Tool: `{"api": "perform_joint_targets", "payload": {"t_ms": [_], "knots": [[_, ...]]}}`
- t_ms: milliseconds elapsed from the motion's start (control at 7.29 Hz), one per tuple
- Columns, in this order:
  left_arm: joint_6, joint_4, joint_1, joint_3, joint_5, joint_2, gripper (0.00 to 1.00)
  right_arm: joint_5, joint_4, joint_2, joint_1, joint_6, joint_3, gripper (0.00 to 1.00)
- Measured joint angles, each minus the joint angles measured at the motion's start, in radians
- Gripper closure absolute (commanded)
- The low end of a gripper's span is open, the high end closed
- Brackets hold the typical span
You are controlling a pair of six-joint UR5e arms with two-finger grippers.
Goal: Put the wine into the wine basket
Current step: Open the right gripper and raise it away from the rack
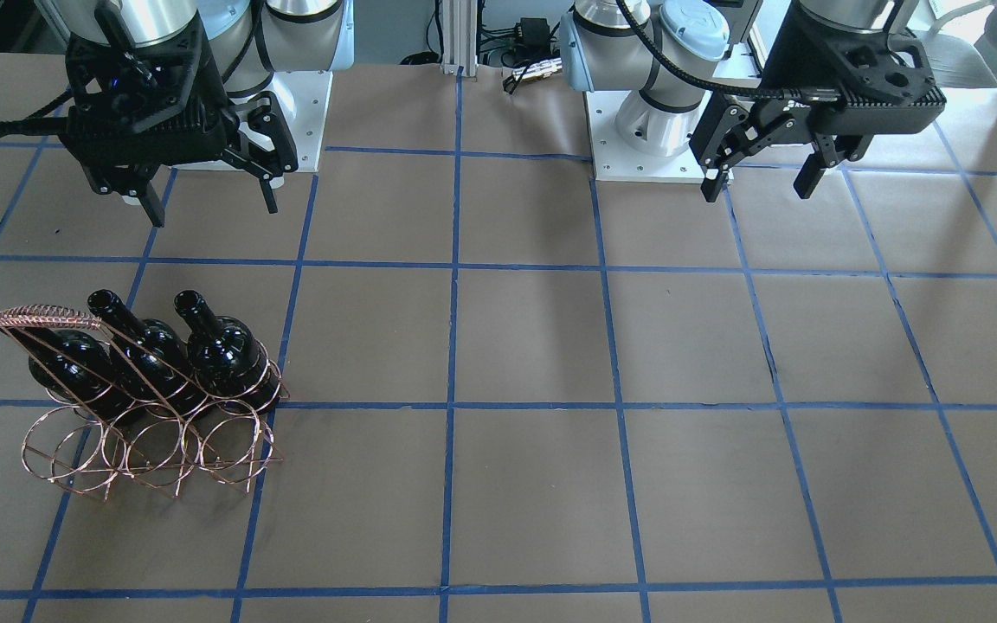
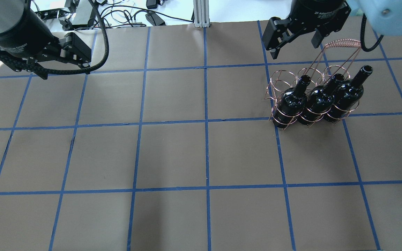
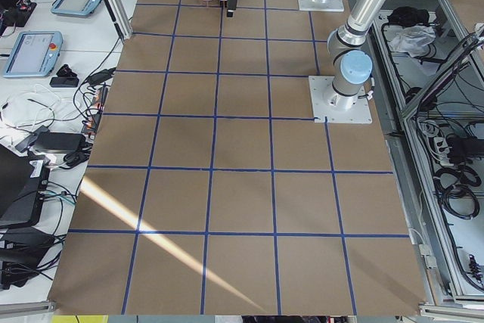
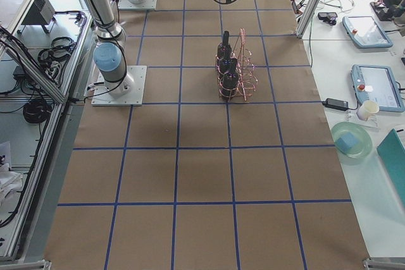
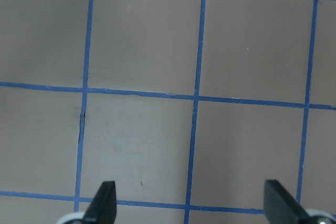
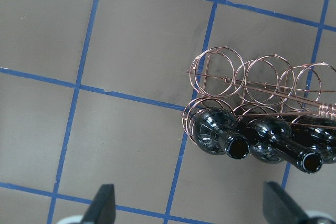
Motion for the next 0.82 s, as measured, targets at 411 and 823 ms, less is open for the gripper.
{"api": "perform_joint_targets", "payload": {"t_ms": [411, 823], "knots": [[0.000, 0.000, 0.000, 0.000, 0.000, 0.000, 0.00, 0.034, 0.004, -0.004, -0.009, 0.067, 0.002, 0.00], [0.000, 0.000, 0.000, 0.000, 0.000, 0.000, 0.00, -0.031, 0.002, -0.016, -0.012, 0.108, 0.009, 0.00]]}}
